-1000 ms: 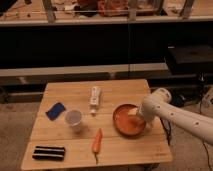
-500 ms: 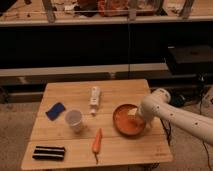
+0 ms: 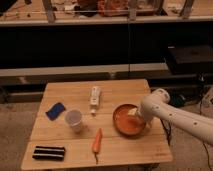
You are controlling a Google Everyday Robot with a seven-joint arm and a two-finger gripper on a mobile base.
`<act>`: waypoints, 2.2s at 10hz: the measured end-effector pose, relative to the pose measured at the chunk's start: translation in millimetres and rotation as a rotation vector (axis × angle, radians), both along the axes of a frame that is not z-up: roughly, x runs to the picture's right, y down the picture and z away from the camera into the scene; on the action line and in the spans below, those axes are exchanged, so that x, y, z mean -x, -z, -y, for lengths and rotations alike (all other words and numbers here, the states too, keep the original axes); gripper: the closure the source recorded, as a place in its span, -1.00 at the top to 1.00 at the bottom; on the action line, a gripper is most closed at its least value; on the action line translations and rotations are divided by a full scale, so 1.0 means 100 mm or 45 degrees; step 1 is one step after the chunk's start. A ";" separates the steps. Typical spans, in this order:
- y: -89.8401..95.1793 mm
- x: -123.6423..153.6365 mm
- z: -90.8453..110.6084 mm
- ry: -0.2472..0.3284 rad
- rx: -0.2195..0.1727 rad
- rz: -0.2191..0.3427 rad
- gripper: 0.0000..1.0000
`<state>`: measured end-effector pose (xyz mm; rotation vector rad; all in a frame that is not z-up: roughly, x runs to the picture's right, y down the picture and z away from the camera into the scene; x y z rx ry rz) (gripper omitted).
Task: Pick up the ceramic bowl
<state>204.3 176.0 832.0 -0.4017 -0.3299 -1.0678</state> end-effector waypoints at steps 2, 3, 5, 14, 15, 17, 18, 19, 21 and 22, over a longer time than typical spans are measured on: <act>-0.01 0.02 0.00 0.005 -0.002 0.003 0.27; -0.02 0.02 0.00 0.006 -0.003 0.002 0.19; -0.02 0.01 0.00 0.005 -0.006 0.000 -0.12; 0.15 0.07 0.25 0.044 -0.028 0.001 -0.82; 0.14 0.09 0.26 0.054 -0.030 0.005 -0.82; 0.19 0.10 0.36 0.077 -0.042 0.009 -0.82; 0.23 0.09 0.41 0.087 -0.047 0.010 -0.82; 0.25 0.09 0.44 0.092 -0.047 0.011 -0.82; 0.25 0.10 0.47 0.101 -0.050 0.016 -0.82; 0.26 0.11 0.49 0.106 -0.054 0.019 -0.82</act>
